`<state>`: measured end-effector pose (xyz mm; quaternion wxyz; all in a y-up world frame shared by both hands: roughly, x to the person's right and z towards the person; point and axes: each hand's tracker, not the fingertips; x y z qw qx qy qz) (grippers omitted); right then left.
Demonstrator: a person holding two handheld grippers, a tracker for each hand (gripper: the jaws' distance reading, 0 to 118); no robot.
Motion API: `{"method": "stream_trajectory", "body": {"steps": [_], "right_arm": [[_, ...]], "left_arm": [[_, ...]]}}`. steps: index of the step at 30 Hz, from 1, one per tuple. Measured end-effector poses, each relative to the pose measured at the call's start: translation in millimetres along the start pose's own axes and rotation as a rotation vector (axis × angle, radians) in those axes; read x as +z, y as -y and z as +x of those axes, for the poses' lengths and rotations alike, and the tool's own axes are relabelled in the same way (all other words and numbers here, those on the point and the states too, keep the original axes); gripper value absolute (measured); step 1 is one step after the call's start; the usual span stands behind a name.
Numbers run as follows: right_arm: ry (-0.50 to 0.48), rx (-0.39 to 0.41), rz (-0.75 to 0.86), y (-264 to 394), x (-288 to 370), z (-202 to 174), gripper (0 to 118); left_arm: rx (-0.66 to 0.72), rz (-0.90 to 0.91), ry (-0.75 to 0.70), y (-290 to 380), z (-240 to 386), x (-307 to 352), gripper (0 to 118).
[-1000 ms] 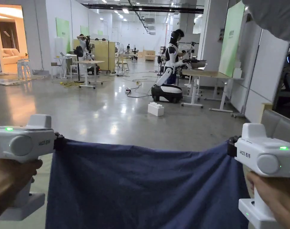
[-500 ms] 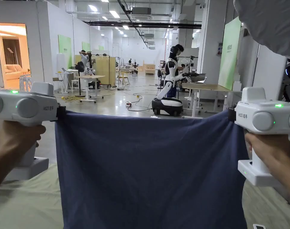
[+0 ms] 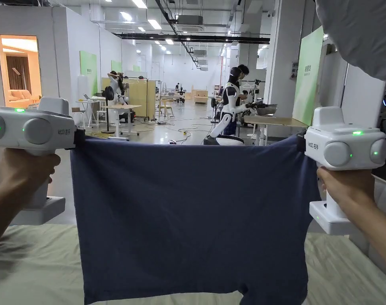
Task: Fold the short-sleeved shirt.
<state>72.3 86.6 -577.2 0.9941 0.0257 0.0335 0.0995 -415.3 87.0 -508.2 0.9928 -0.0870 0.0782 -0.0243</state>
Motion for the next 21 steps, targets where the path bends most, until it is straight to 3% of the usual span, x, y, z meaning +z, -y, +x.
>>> {"method": "stream_trajectory", "body": {"steps": [10, 21], "right_arm": [[-0.038, 0.029, -0.067, 62, 50, -17, 2], [-0.074, 0.049, -0.145, 132, 146, -14, 2]], "left_arm": [[0.022, -0.066, 0.023, 73, -8, 28, 4], [0.048, -0.109, 0.064, 168, -3, 119, 4]]}}
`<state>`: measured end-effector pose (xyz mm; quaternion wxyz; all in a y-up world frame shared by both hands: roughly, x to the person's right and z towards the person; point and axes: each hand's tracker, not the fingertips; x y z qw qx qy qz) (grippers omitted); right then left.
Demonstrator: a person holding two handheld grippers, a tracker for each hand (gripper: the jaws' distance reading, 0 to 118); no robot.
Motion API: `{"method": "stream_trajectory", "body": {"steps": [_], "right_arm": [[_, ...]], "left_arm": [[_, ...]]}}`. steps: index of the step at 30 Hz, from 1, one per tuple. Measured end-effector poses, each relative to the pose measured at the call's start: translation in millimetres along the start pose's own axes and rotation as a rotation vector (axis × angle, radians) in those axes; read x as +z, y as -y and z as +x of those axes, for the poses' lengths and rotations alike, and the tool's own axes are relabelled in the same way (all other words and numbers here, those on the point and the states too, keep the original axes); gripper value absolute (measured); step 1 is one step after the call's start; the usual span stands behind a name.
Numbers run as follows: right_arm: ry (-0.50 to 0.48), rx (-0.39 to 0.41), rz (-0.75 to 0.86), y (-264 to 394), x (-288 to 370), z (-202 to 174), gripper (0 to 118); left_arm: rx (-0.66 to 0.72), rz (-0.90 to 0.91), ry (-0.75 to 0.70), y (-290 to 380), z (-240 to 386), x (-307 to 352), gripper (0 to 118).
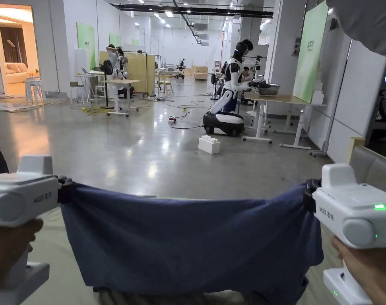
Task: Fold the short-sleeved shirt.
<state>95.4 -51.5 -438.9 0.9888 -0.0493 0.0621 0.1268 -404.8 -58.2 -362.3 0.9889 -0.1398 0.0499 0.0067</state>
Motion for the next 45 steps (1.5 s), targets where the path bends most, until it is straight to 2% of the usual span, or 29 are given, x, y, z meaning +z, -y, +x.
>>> {"method": "stream_trajectory", "body": {"steps": [6, 7, 9, 11, 14, 15, 23, 26, 29, 32, 42, 45], "right_arm": [[-0.048, -0.038, -0.112, 67, 53, -12, 2], [-0.042, -0.024, -0.095, 78, 68, -16, 2], [-0.060, -0.047, -0.171, 103, 85, -20, 2], [-0.058, -0.023, -0.172, 126, 105, -25, 2], [-0.103, -0.074, -0.304, 164, 129, -30, 2], [-0.102, -0.033, -0.316, 172, 138, -31, 2], [-0.137, -0.015, -0.500, 248, 196, -43, 2], [-0.173, -0.002, -0.579, 272, 203, -51, 2], [-0.204, 0.052, -0.657, 294, 202, -63, 2], [-0.205, 0.074, -0.704, 311, 198, -73, 2], [-0.204, 0.118, -0.784, 332, 184, -85, 3], [-0.207, 0.120, -0.795, 330, 185, -88, 3]], "left_arm": [[0.017, -0.079, 0.033, 80, 8, 49, 4], [0.014, -0.090, 0.027, 94, 10, 59, 4], [0.035, -0.124, 0.029, 121, 10, 76, 4], [0.055, -0.152, 0.029, 146, 10, 92, 4], [0.055, -0.206, 0.016, 178, 8, 112, 4], [0.058, -0.227, 0.006, 190, 8, 118, 4], [0.090, -0.407, 0.014, 268, -7, 138, 4], [0.080, -0.476, 0.012, 284, 3, 145, 4], [0.063, -0.543, 0.018, 300, 5, 143, 4], [0.061, -0.584, 0.022, 314, 8, 137, 4], [0.028, -0.713, 0.005, 346, 9, 119, 4], [0.061, -0.707, -0.011, 346, 9, 118, 4]]}}
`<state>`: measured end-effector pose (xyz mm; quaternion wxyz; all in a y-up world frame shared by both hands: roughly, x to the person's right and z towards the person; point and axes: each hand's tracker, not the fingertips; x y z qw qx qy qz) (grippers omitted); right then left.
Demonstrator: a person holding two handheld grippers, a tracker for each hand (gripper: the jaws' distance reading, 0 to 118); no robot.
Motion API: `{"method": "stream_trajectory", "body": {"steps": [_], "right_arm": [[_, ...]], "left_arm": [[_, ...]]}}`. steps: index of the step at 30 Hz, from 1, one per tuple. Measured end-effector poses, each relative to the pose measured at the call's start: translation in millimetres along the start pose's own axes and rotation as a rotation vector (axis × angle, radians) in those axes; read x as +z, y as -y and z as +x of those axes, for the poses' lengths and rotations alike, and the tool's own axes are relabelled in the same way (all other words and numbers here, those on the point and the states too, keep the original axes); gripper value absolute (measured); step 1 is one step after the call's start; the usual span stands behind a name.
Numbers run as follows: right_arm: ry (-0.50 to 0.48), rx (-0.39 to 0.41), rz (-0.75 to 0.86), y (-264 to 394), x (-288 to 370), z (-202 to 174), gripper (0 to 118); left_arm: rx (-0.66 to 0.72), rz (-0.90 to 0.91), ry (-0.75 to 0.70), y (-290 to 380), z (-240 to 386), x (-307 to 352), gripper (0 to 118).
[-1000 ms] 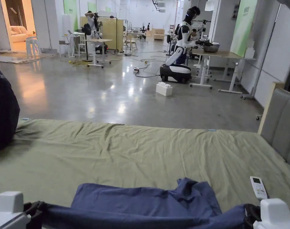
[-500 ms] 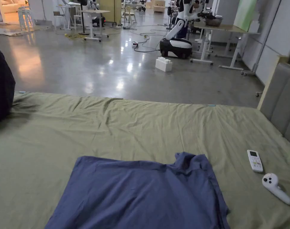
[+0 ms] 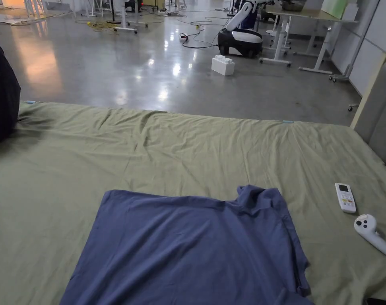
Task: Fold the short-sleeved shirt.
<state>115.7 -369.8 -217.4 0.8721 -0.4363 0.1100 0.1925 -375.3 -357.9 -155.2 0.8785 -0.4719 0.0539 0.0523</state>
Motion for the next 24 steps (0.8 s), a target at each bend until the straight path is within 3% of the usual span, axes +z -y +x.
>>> {"method": "stream_trajectory", "body": {"steps": [3, 5, 6, 7, 9, 11, 14, 18, 20, 22, 24], "right_arm": [[0.016, 0.002, -0.003, -7, 13, -2, 9], [0.043, -0.013, 0.012, -16, 28, 0, 31], [0.044, -0.033, 0.043, -18, 30, 5, 50], [0.047, -0.057, 0.083, -23, 37, 8, 63], [0.083, -0.099, 0.169, -39, 54, 12, 74], [0.110, -0.134, 0.255, -47, 52, 22, 76], [0.123, -0.187, 0.435, -68, 60, 23, 90], [0.168, -0.261, 0.588, -97, 65, 19, 90], [0.195, -0.297, 0.648, -108, 67, 17, 85], [0.215, -0.291, 0.703, -119, 67, 12, 58], [0.237, -0.280, 0.735, -128, 67, 10, 51]], "left_arm": [[-0.003, 0.003, 0.001, -5, 0, 8, 6], [-0.035, 0.014, -0.012, -8, 0, 18, 14], [-0.056, 0.042, -0.026, -13, 2, 24, 25], [-0.068, 0.073, -0.030, -17, 3, 30, 38], [-0.080, 0.179, -0.016, -30, 7, 42, 56], [-0.068, 0.248, -0.011, -45, 13, 53, 56], [-0.056, 0.379, -0.002, -67, 25, 63, 56], [-0.063, 0.536, -0.036, -91, 43, 71, 56], [-0.063, 0.612, -0.034, -99, 47, 71, 53], [-0.068, 0.674, -0.046, -105, 55, 76, 39], [-0.074, 0.708, -0.084, -111, 58, 73, 35]]}}
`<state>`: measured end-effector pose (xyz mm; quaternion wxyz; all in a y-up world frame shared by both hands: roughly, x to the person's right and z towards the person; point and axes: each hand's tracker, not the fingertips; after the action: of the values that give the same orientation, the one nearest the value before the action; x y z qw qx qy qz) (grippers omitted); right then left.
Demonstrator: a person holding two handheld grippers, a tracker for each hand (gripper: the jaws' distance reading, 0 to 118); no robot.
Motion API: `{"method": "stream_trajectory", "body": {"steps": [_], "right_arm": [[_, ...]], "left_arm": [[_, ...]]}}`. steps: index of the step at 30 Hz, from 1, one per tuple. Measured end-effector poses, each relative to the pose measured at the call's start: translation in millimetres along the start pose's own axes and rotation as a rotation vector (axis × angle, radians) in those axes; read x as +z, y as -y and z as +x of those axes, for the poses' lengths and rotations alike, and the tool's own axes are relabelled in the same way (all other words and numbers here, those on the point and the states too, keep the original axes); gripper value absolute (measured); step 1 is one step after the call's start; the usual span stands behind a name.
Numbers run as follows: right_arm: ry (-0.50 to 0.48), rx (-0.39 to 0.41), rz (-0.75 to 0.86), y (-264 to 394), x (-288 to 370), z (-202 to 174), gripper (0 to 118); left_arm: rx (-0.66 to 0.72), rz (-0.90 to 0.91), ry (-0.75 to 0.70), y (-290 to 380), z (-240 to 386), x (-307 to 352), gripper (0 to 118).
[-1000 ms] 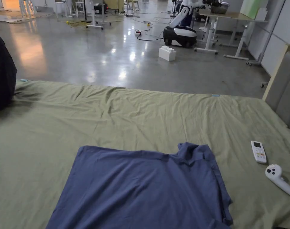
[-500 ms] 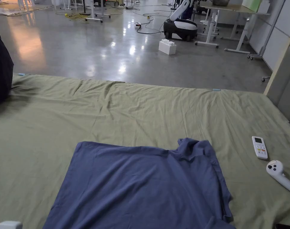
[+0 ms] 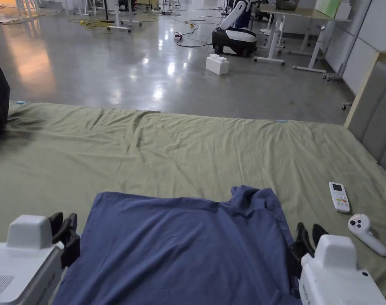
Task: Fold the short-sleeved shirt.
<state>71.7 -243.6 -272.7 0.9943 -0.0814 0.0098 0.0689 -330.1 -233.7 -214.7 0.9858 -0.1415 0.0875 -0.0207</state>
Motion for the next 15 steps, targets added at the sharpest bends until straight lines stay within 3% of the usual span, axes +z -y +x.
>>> {"method": "stream_trajectory", "body": {"steps": [2, 3, 5, 6, 15], "right_arm": [[-0.004, -0.010, 0.022, -6, -1, -5, 22], [-0.010, -0.012, 0.017, -8, -2, -6, 14], [-0.008, -0.019, 0.025, -9, -2, -8, 8], [0.004, 0.010, 0.060, -12, -1, -10, 1], [-0.029, 0.067, 0.071, -15, 5, -22, 0]], "left_arm": [[0.001, 0.029, -0.006, -4, 2, 1, 18], [0.014, 0.036, 0.001, -6, 4, 2, 15], [0.033, 0.043, 0.001, -8, 5, 3, 6], [0.038, 0.037, 0.006, -8, 4, 3, 6], [0.070, -0.084, 0.030, 13, -18, 0, 0]]}}
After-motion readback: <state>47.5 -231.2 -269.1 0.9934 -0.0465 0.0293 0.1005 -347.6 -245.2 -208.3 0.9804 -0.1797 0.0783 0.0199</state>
